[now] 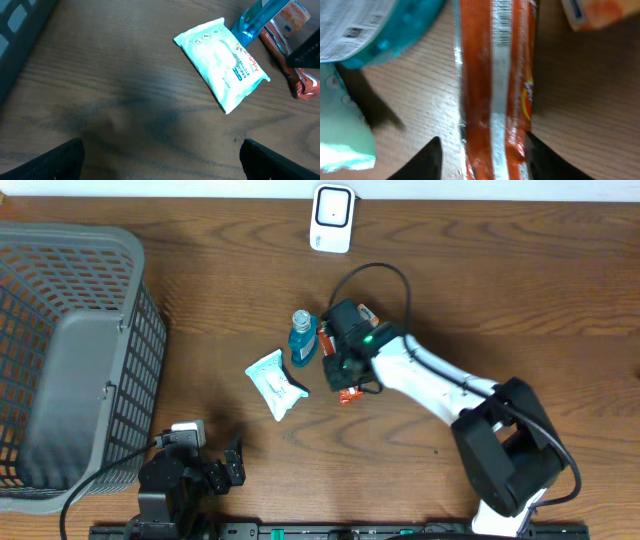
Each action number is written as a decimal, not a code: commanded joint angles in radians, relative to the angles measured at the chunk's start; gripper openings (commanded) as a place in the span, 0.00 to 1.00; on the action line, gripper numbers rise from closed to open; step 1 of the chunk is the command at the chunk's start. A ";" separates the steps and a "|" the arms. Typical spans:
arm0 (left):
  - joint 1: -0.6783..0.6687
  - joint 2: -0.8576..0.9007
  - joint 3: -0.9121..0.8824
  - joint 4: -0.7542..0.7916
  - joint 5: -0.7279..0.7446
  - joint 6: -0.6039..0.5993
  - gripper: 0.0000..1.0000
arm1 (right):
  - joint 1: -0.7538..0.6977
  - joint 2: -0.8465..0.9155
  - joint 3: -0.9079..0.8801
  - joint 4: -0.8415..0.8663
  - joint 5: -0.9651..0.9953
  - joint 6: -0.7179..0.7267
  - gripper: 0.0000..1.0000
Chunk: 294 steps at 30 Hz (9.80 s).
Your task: Scan the item barcode
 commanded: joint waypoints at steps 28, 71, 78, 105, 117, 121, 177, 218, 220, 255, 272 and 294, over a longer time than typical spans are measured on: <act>0.003 -0.002 -0.007 -0.035 0.012 -0.001 0.99 | 0.060 0.076 0.019 -0.119 0.210 -0.006 0.01; 0.003 -0.002 -0.007 -0.035 0.012 -0.001 0.99 | -0.594 -0.089 -0.037 -0.231 -0.405 -0.291 0.40; 0.003 -0.002 -0.007 -0.035 0.012 -0.001 0.99 | -0.488 -0.268 -0.034 -0.235 -0.384 -0.314 0.50; 0.003 -0.002 -0.007 -0.035 0.012 -0.001 0.99 | -0.135 -0.029 -0.146 -0.093 0.209 -0.274 0.29; 0.003 -0.002 -0.007 -0.035 0.012 -0.001 0.99 | -0.216 -0.025 -0.108 -0.090 0.256 -0.128 0.01; 0.003 -0.002 -0.007 -0.035 0.012 -0.001 0.99 | -0.298 -0.048 -0.082 -0.104 0.014 -0.162 0.01; 0.003 -0.002 -0.007 -0.035 0.012 -0.001 0.99 | -0.489 -0.041 -0.176 -0.133 -0.453 -0.571 0.01; 0.003 -0.002 -0.007 -0.035 0.012 -0.001 0.99 | -0.358 -0.075 -0.359 0.022 -0.164 -0.503 0.01; 0.003 -0.002 -0.007 -0.035 0.012 -0.001 0.99 | -0.379 -0.075 -0.357 0.014 -0.279 -0.503 0.01; 0.003 -0.002 -0.007 -0.035 0.012 -0.001 0.99 | -0.426 -0.083 -0.163 0.117 -1.544 -1.014 0.01; 0.003 -0.002 -0.007 -0.035 0.012 -0.001 0.99 | -0.451 -0.135 -0.066 -0.032 -1.543 0.824 0.01; 0.003 -0.002 -0.007 -0.035 0.012 -0.001 0.99 | -0.507 -0.135 -0.066 -0.551 -1.544 0.165 0.01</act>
